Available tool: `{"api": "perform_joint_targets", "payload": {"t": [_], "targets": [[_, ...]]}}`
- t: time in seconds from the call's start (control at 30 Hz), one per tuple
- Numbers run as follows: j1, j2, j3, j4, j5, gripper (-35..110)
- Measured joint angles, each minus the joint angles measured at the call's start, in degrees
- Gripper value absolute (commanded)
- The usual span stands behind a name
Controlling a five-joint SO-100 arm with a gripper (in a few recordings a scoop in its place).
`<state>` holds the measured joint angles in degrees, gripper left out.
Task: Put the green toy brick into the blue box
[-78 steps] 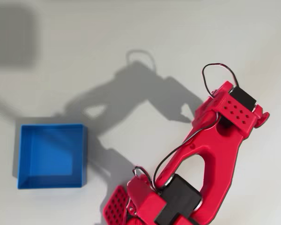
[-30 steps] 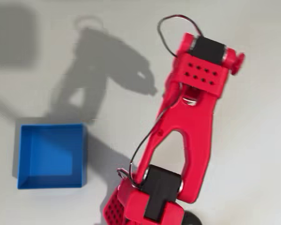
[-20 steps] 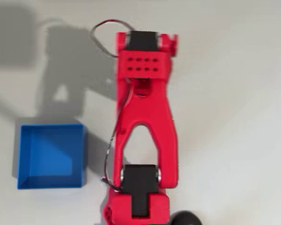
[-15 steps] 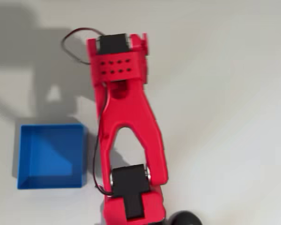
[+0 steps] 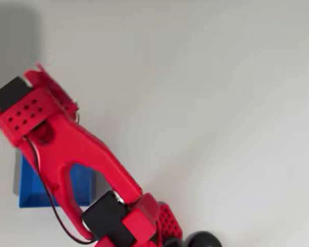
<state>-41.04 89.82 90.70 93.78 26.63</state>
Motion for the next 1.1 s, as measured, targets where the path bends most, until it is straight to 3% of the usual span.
{"api": "perform_joint_targets", "payload": {"t": [0.4, 0.67, 1.1], "targets": [[-13.36, 0.0, 0.0, -0.97, 5.1, 1], [-13.71, 0.0, 0.79, -6.77, 1.23, 5], [-13.36, 0.0, 4.92, -11.87, -3.16, 23]]}}
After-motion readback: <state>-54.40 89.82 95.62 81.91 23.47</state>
